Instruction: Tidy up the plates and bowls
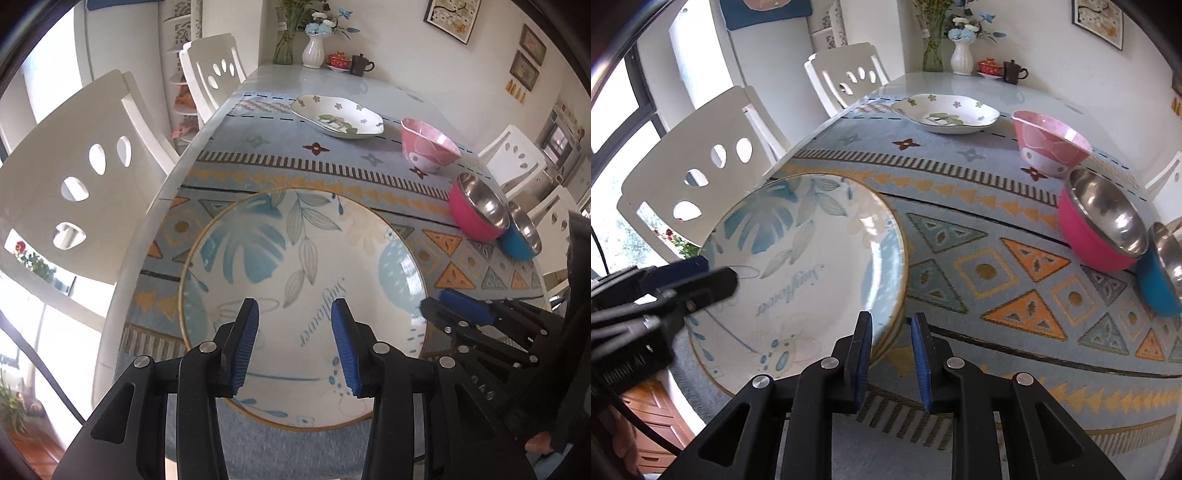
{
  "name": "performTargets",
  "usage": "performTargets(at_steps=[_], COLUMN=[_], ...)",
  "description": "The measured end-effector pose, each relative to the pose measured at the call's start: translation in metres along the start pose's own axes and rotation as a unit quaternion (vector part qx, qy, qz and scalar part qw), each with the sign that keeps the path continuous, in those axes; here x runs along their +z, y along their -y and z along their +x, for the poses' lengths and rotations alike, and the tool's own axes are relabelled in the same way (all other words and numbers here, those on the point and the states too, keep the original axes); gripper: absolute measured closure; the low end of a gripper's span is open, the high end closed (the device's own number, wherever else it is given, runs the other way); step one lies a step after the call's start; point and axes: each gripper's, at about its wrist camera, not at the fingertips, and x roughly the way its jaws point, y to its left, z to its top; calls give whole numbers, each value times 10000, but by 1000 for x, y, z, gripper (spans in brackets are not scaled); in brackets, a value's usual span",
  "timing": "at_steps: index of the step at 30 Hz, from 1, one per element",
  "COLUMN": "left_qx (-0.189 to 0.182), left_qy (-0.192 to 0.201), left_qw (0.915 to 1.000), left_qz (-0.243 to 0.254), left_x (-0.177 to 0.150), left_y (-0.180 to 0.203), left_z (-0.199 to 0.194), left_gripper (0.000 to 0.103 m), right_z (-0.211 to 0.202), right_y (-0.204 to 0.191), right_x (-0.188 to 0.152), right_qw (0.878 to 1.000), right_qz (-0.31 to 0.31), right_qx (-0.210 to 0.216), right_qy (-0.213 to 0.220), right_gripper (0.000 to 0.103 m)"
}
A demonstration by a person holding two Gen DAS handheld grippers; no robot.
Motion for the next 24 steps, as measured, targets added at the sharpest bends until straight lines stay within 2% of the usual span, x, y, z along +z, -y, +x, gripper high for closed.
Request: performTargets(at_steps=[1, 3, 4, 6, 10, 15, 17, 19, 21, 24], left_qx=[2, 4, -1, -77, -414, -606, -766, -854, -896, -889], left_qy=[-9, -1, 30, 159, 454, 1106, 1333, 1470, 1568, 1549], left_qw=[10000, 10000, 10000, 9998, 9981, 9906, 9857, 9823, 9797, 9800], left_qz=[-5, 14, 23, -5, -19, 527, 695, 781, 875, 881], left_x=[2, 8, 13, 26, 61, 116, 141, 161, 180, 205], left_y=[-3, -7, -12, -22, -42, -47, -48, -47, -46, -44], left_z=[-1, -3, -6, -17, -40, -68, -75, -75, -70, -44], left_gripper=[65, 63, 59, 59, 59, 59, 54, 43, 43, 32], right_z=[-1, -5, -9, -22, -60, -123, -149, -166, -176, -171], right_y=[4, 13, 17, 25, 38, 47, 48, 46, 44, 40], right_x=[1, 4, 6, 12, 32, 84, 111, 133, 152, 169], right_qw=[10000, 9996, 9993, 9985, 9952, 9830, 9751, 9678, 9614, 9592], right_qz=[93, 289, 383, 517, 728, 983, 1138, 1328, 1486, 1584], right_qx=[-15, -48, -43, -56, -185, -320, -271, -122, 61, 120], right_qy=[-1, 5, 39, 179, 623, 1520, 1885, 2137, 2316, 2337], right_gripper=[78, 66, 64, 59, 57, 54, 52, 52, 48, 44])
